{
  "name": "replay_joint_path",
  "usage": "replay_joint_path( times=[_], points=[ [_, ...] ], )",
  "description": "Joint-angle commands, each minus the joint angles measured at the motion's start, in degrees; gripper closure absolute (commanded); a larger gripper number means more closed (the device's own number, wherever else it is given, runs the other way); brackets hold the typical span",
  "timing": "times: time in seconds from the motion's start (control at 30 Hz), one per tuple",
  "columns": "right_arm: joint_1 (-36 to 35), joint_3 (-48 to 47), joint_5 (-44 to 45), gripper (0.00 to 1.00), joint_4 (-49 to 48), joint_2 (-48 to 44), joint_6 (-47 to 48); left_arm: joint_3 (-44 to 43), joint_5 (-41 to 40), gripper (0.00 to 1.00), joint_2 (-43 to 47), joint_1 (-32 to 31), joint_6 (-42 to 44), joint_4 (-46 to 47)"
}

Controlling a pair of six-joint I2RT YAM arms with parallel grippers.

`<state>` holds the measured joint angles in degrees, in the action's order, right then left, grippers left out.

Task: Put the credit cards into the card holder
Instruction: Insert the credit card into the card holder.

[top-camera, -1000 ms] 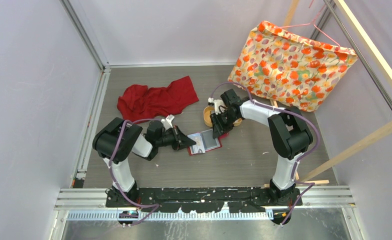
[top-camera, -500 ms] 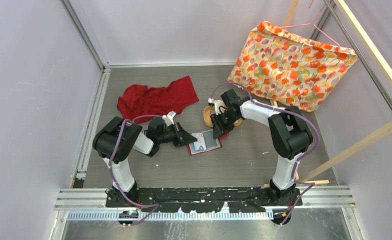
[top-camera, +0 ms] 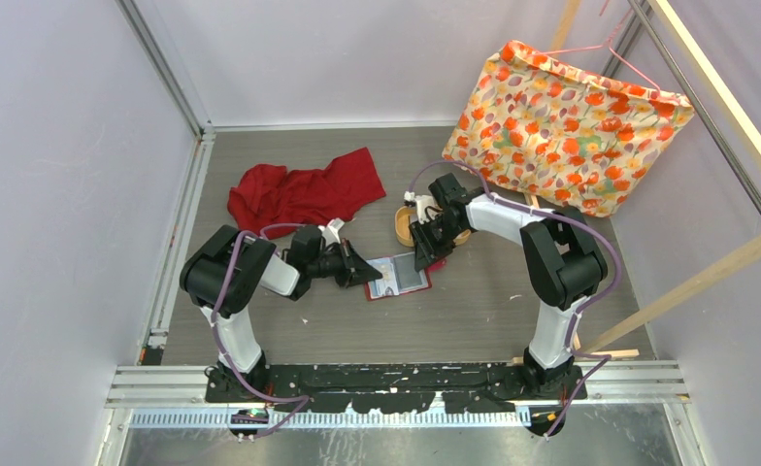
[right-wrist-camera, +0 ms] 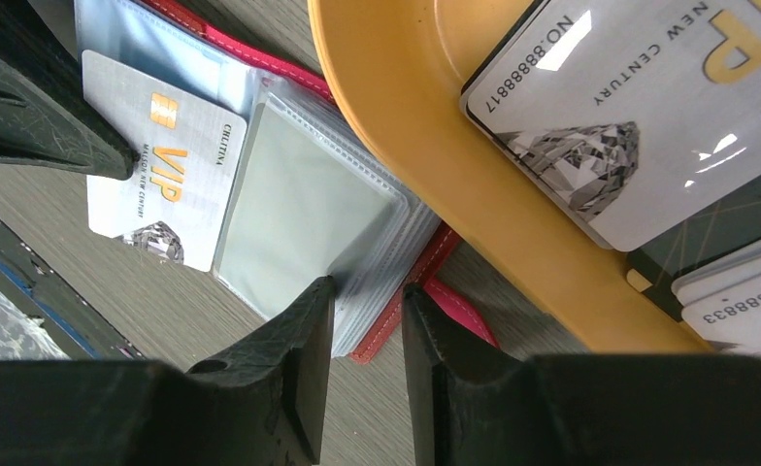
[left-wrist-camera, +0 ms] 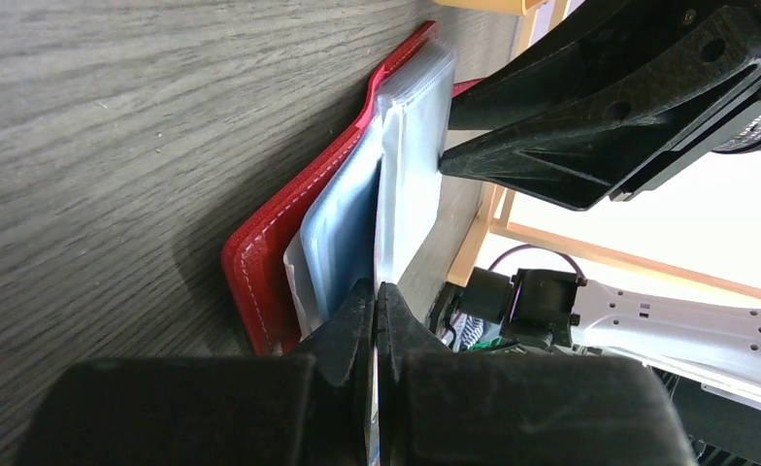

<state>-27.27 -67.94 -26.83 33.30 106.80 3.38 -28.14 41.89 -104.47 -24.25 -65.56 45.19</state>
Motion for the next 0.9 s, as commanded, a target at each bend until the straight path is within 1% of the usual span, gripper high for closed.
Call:
replay_joint_path(
  times=[0.0, 0.07, 0.27, 0.87],
  points=[
    [-0.3, -0.8, 1.3, 0.64, 3.1, 1.1, 1.9, -0.5, 1.6, 1.00, 1.0, 0.2, 1.2, 1.7],
    [-0.3, -0.9, 1.3, 0.64, 3.0, 1.1, 1.9, 0.4, 1.4, 1.00, 1.6, 0.2, 1.0, 3.6],
    [-0.3, -1.1, 1.3, 0.65, 3.3, 1.3, 2.0, 0.1, 2.1, 1.00, 1.6, 0.2, 1.0, 4.8],
    [-0.3, -1.2, 1.2, 0.65, 3.5, 1.3, 2.1, -2.5, 4.1, 1.00, 1.4, 0.1, 3.7, 1.7]
  ],
)
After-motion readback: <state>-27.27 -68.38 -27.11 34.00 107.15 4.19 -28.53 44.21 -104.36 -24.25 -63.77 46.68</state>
